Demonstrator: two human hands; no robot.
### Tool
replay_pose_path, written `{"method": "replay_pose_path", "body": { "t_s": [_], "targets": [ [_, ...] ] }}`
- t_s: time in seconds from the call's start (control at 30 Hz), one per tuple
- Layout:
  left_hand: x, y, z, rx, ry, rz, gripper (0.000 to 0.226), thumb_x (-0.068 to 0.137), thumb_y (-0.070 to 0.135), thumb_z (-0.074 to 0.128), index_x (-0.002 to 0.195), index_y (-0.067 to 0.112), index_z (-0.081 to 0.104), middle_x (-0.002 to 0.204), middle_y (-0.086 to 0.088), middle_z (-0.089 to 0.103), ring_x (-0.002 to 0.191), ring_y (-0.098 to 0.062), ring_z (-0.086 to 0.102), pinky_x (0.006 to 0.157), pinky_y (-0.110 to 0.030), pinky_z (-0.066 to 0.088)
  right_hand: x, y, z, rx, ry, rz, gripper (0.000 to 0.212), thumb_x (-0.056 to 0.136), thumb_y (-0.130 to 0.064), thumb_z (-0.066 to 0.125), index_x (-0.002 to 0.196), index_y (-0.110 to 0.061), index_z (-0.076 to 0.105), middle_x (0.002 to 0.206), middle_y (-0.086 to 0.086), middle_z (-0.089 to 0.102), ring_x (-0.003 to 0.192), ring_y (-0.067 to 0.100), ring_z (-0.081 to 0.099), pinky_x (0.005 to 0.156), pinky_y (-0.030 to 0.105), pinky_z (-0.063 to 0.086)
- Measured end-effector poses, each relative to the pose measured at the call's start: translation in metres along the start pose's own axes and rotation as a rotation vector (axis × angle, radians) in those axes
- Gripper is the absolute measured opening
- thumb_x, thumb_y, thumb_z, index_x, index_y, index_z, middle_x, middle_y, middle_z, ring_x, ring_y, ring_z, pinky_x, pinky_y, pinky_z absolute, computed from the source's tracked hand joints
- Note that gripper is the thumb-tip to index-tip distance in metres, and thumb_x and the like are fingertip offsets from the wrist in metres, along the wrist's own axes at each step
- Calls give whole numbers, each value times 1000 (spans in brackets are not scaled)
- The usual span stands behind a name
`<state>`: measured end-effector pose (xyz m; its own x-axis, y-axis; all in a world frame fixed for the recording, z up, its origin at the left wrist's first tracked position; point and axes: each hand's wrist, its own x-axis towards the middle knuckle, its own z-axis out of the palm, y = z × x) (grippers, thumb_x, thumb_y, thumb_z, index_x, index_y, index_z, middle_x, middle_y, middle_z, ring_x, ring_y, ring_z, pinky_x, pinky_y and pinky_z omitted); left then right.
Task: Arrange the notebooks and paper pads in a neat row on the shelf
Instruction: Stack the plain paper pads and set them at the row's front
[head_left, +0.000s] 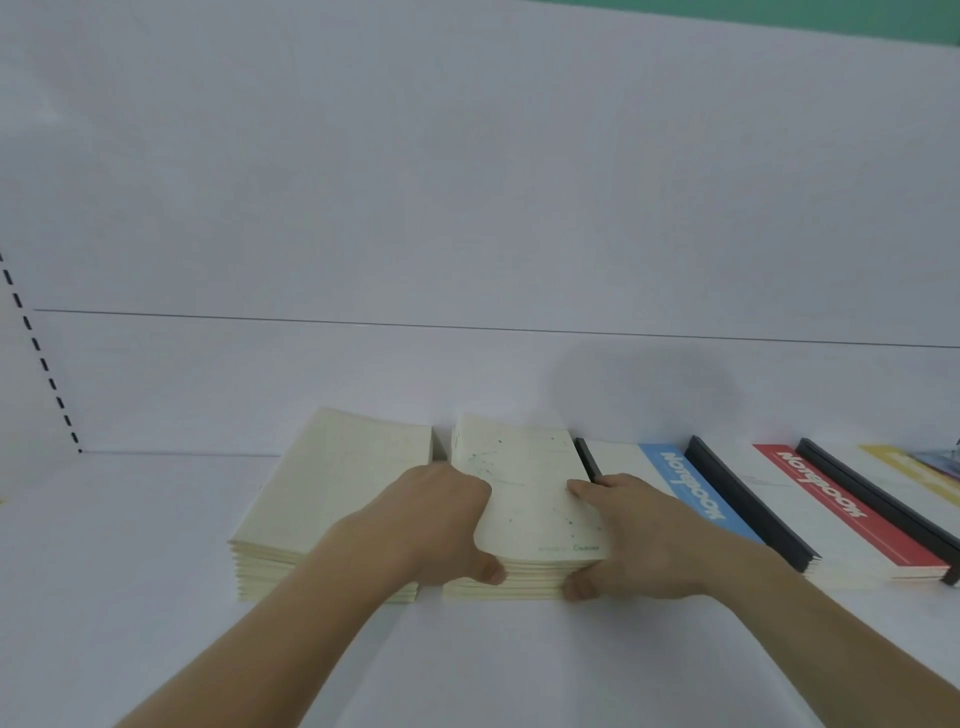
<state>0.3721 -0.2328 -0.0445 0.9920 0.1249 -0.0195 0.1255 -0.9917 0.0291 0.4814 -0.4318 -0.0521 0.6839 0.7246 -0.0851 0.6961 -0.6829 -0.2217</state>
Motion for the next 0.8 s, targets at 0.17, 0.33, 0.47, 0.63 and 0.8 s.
{"method": "replay_pose_path", "body": {
  "t_s": [0.17,0.33,0.47,0.63,0.8],
  "targets": [
    [1,1,-3,153,12,29,64,72,68,68,113,24,47,89,5,56,91,-22,47,91,-36,34,2,4,3,-158,-1,-54,113,58,-76,68,148,-30,18,144,-7,32,134,18,19,112,30,23],
    [0,5,6,251,4,23,72,71,64,71,122,23,40,107,-2,62,110,-26,50,107,-45,29,8,10,6,-199,0,-77,117,59,-80,63,150,-30,11,142,-8,35,133,16,17,112,29,19],
    [0,4,10,263,30,5,71,74,62,70,125,23,37,112,-4,62,113,-27,50,104,-45,31,13,15,11,-227,17,-118,116,61,-84,55,151,-28,8,135,-8,40,127,13,20,111,27,18],
    [0,2,11,228,30,-23,79,70,66,71,130,28,38,125,-3,55,121,-28,45,107,-48,29,13,16,10,-297,31,-118,115,61,-88,49,151,-31,7,145,-5,38,141,19,12,118,32,10],
    [-3,3,15,235,90,-54,86,70,69,69,137,28,35,136,-7,44,130,-31,36,110,-48,27,9,14,10,-342,10,-91,112,65,-88,48,152,-33,2,151,-1,33,146,23,3,119,37,4]
  ]
}}
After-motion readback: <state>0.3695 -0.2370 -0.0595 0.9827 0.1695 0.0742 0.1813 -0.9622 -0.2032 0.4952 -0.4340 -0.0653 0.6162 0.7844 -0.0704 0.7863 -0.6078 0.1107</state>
